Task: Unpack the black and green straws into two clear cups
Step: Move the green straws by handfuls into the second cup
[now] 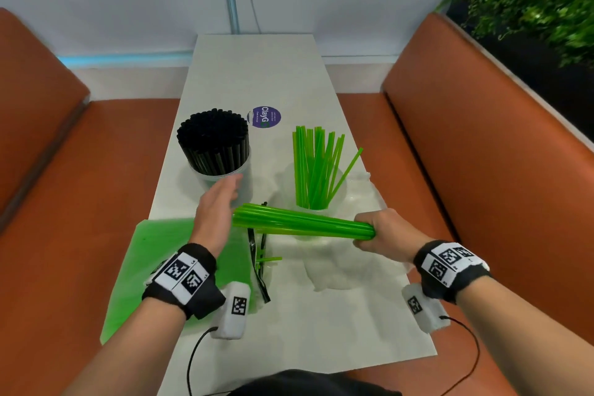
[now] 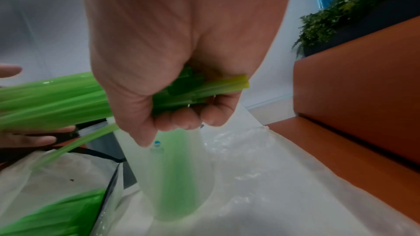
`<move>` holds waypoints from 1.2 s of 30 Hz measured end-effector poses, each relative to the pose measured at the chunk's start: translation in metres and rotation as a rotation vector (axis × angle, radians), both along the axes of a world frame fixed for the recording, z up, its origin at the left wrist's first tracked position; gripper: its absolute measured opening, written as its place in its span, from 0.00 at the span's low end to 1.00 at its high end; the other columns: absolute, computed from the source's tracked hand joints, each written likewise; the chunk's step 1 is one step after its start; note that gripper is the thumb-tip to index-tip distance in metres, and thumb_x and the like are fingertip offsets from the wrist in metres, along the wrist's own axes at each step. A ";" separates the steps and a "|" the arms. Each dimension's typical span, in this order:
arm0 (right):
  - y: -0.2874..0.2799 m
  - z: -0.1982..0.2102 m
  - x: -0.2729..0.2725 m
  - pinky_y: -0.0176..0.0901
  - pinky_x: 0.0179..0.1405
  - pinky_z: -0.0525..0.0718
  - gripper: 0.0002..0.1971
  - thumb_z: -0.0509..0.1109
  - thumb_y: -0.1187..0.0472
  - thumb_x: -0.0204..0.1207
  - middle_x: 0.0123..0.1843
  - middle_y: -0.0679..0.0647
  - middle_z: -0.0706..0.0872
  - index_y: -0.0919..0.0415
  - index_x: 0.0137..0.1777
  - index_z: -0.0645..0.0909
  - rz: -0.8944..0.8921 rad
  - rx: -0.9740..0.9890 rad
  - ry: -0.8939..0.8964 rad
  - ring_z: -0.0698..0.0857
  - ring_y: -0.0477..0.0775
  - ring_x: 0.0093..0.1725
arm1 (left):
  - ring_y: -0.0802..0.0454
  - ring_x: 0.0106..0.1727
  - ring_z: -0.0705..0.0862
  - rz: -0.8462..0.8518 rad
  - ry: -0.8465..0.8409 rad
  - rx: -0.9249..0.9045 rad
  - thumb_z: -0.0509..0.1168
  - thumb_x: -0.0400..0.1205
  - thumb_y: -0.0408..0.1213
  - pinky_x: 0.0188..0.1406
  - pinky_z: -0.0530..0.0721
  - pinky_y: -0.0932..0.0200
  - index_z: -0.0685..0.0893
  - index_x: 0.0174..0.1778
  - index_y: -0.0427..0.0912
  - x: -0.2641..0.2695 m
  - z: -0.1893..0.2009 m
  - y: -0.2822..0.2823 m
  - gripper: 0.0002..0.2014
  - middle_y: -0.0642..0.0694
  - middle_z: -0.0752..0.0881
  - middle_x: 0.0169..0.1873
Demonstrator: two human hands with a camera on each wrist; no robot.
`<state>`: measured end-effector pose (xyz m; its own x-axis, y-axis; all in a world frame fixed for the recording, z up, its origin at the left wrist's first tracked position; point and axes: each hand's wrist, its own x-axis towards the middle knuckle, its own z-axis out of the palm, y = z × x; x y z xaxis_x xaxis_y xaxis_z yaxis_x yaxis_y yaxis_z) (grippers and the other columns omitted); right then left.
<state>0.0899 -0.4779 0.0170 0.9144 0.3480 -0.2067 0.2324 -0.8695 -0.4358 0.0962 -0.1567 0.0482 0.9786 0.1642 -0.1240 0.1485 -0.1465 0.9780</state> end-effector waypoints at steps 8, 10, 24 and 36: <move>-0.025 0.017 -0.003 0.29 0.24 0.71 0.08 0.74 0.56 0.72 0.29 0.45 0.82 0.45 0.35 0.78 -0.018 -0.121 -0.005 0.80 0.40 0.29 | 0.52 0.65 0.82 -0.117 0.130 0.036 0.51 0.82 0.63 0.72 0.75 0.46 0.81 0.67 0.53 -0.005 -0.006 -0.008 0.26 0.48 0.84 0.66; -0.040 0.023 -0.004 0.32 0.24 0.70 0.13 0.74 0.58 0.71 0.27 0.45 0.80 0.44 0.31 0.75 -0.076 -0.122 -0.031 0.79 0.42 0.28 | 0.51 0.64 0.82 -0.098 0.134 0.035 0.50 0.88 0.57 0.74 0.75 0.42 0.82 0.66 0.53 -0.005 -0.011 -0.006 0.21 0.47 0.84 0.65; 0.019 0.037 0.008 0.45 0.28 0.81 0.04 0.71 0.55 0.73 0.31 0.46 0.80 0.48 0.40 0.78 -0.023 -0.185 -0.087 0.82 0.50 0.32 | 0.46 0.53 0.91 0.025 -0.008 -0.157 0.64 0.86 0.41 0.55 0.87 0.49 0.89 0.53 0.42 0.018 0.022 -0.029 0.10 0.45 0.93 0.47; 0.079 0.065 0.014 0.31 0.31 0.81 0.04 0.76 0.61 0.75 0.31 0.50 0.88 0.59 0.42 0.83 -0.215 0.549 0.043 0.87 0.47 0.30 | 0.54 0.63 0.82 0.032 -0.201 -0.320 0.58 0.81 0.56 0.58 0.83 0.58 0.81 0.65 0.60 0.012 0.049 -0.035 0.18 0.50 0.81 0.67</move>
<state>0.1037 -0.3986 0.0818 0.9710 0.2226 -0.0870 0.0485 -0.5400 -0.8403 0.1079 -0.1919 0.0976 0.9836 0.1794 0.0195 -0.0510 0.1725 0.9837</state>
